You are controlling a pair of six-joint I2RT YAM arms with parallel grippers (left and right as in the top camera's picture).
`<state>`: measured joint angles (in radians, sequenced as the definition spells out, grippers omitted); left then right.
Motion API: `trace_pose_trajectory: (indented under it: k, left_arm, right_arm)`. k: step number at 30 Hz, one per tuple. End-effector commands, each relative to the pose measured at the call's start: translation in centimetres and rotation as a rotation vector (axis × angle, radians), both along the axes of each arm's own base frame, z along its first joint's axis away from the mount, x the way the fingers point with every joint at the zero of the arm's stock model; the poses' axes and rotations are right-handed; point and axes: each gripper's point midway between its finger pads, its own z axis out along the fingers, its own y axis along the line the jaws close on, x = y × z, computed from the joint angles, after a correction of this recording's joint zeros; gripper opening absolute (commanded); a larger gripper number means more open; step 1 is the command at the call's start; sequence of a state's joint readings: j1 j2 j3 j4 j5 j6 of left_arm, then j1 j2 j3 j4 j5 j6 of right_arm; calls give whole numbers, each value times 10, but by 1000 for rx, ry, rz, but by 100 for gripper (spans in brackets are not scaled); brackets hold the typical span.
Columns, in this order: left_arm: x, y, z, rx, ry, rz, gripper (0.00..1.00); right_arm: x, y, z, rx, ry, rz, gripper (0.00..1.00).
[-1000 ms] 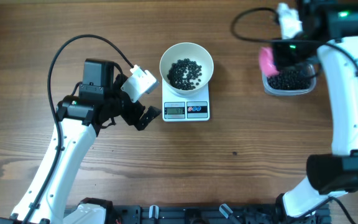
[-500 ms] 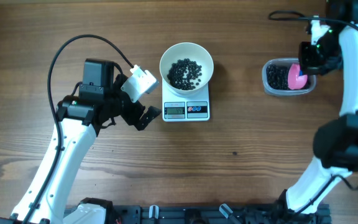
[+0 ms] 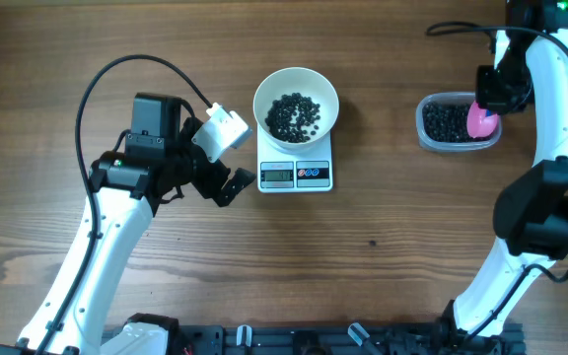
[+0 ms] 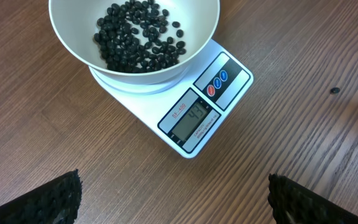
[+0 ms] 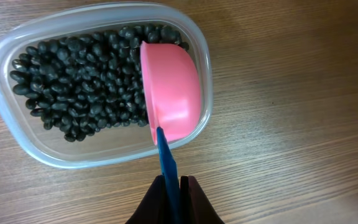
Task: Scoop item into bowl and weigh 150g on scale
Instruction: 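Move the empty scoop back right and lower it into the tub, then scoop beans in the tub with the right gripper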
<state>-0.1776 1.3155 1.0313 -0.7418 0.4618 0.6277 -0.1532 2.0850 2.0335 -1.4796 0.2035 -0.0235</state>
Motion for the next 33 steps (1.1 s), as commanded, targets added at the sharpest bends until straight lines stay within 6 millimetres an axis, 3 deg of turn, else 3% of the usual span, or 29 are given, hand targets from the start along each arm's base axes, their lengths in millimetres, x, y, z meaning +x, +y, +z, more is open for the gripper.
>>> trace_pose_trajectory:
  k: [1,8,14,23,30,33]
  left_arm:
    - [-2,-2,5,-3,-23,-23,100]
    - [-2,-2,5,-3,-23,-23,100]
    - [-2,-2,5,-3,-23,-23,100]
    - [-2,-2,5,-3,-23,-23,100]
    - [-2,-2,5,-3,-23,-23,100]
    - [-2,-2,5,-3,-23,-23,100]
  right_arm:
    - [-4,-3,-29,-16,100,39,4]
    - [1,53,-37,174,95,169,4]
    - [-1,80,-36,296,97,206,4]
    - [-6,85,-33,386,101,201,4]
    - [-6,67,-29,505,52,156,4]
    - [-7,46,-25,571,10,101,4]
